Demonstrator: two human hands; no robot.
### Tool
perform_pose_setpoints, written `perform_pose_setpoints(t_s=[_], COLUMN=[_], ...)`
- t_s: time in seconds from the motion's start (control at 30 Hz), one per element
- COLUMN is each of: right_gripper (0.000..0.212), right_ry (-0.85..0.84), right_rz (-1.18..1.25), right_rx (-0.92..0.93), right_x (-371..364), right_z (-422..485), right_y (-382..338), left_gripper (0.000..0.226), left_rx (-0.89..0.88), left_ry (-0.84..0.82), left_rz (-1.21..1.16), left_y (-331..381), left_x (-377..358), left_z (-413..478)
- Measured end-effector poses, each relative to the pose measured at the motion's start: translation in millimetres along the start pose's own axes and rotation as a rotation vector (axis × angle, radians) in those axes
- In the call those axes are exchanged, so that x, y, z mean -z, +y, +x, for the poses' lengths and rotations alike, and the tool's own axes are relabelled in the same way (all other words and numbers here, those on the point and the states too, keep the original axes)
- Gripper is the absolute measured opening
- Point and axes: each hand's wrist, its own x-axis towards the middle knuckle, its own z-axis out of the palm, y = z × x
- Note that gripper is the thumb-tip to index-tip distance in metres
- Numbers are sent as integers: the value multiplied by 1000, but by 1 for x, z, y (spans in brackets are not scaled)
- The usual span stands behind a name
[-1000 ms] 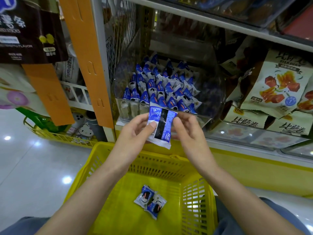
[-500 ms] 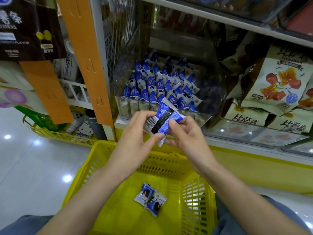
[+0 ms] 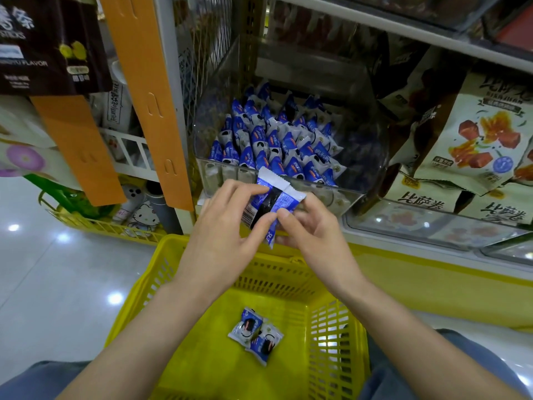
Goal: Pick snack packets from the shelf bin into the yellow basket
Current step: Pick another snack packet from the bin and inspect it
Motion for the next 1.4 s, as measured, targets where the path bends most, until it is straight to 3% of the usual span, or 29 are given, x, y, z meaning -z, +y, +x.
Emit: perform_pose_setpoints(t_s=[0.37, 0.5, 0.7, 0.8, 0.93, 1.03, 1.23, 1.4], right_gripper=[3, 7, 17, 14, 8, 19, 25, 22], right_ry=[50, 70, 75, 83, 41, -32, -43, 38], right_rz=[-207, -414, -630, -614, -405, -321, -322, -299], right_rx=[69, 119, 266, 225, 98, 35, 64, 94], right_x=[0, -6, -4, -3, -7, -11, -9, -6], right_z=[-4, -7, -9, -7, -4, -5, -3, 0], right_y=[8, 11, 12, 12, 12, 14, 13, 12], left_gripper=[15, 13, 11, 15, 17, 22, 22, 20], left_rx=[-1, 18, -87, -2, 44, 33, 86, 146], left_ry=[-117, -86, -43, -31, 0, 28, 80, 14], left_rz=[-40, 93, 168, 108, 67, 80, 50, 33], left_y=[-6, -5, -2, -3, -7, -10, -15, -12], left_x=[-4, -6, -2, -6, -10, -9, -10, -16], left_z=[-3, -6, -3, -4, -4, -3, 0, -4])
